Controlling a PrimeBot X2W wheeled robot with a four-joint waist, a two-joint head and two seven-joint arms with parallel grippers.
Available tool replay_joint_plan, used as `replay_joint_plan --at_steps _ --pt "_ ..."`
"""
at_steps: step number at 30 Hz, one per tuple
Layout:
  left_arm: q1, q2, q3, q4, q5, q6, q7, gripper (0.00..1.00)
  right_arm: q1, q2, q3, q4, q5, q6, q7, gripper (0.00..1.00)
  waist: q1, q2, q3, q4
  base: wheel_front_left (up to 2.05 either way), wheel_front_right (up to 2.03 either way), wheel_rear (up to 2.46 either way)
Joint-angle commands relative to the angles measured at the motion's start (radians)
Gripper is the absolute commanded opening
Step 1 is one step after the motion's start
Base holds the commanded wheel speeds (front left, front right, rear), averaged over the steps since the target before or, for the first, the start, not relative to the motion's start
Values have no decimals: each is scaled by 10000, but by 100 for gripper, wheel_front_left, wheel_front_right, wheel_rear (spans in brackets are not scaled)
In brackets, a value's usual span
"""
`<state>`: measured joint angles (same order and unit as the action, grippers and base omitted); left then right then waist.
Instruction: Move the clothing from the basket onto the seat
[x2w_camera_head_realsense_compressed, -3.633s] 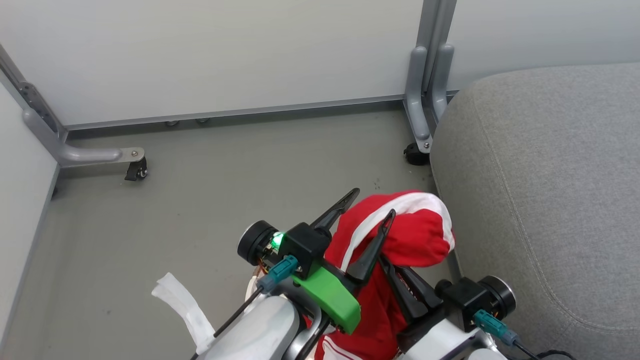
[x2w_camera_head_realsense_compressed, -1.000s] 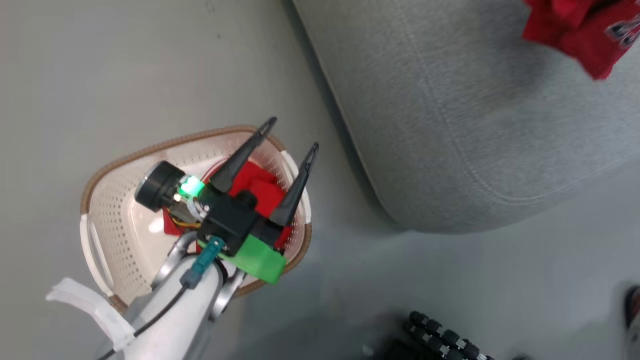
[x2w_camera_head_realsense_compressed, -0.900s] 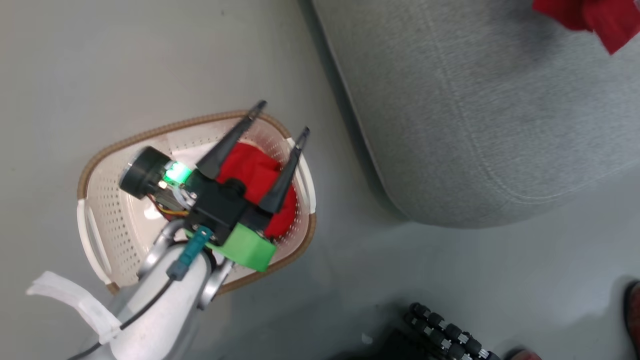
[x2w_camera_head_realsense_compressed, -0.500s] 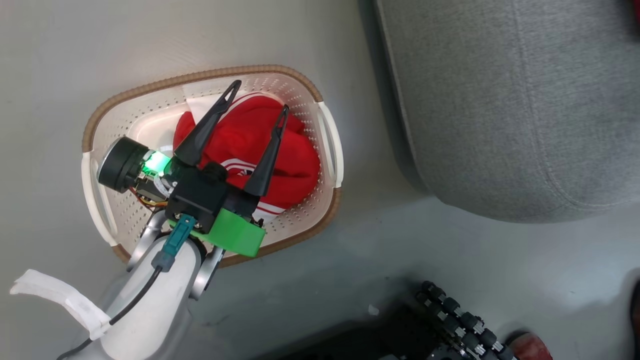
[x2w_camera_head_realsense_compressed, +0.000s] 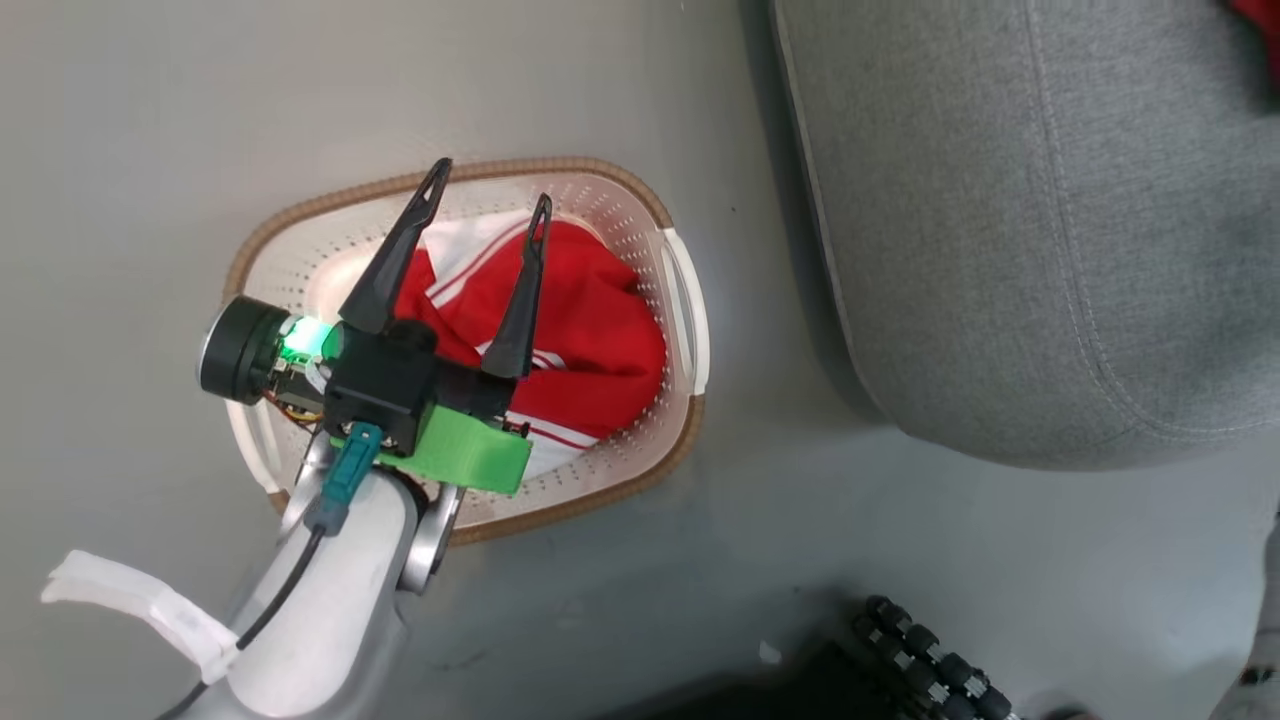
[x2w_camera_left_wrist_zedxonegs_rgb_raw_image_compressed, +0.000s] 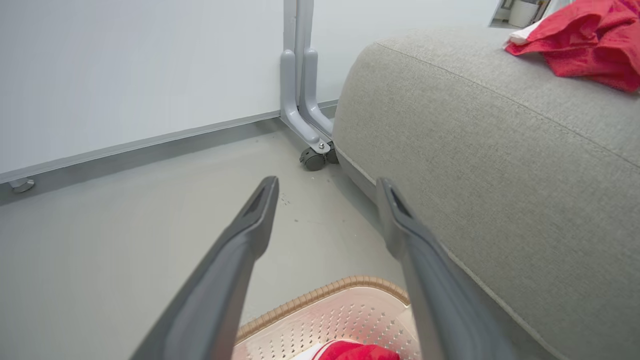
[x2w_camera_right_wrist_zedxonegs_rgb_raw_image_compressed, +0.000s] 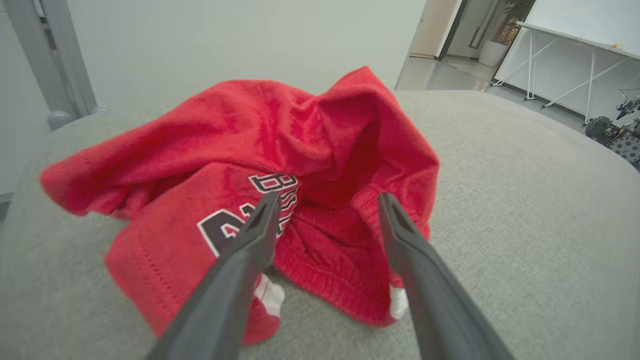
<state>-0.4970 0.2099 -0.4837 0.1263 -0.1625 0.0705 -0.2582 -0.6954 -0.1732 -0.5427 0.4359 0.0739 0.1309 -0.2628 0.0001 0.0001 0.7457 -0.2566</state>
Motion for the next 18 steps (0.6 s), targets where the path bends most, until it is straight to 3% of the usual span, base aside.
replay_joint_plan --at_steps 1,8,18 --pt "176 -176 161 -160 -84 90 -93 100 366 156 124 -215 -101 -3 -31 100 -1 -1 -796 303 0 0 0" --pt "1225 -815 832 -306 -36 51 -61 100 2114 817 2137 -1092 421 -3 -31 100 -1 -1 -2473 973 0 0 0" --pt "3018 -1502 2388 -88 -393 -88 -62 100 3722 792 5648 -1392 995 -3 -30 100 -1 -1 -4733 2049 0 0 0"
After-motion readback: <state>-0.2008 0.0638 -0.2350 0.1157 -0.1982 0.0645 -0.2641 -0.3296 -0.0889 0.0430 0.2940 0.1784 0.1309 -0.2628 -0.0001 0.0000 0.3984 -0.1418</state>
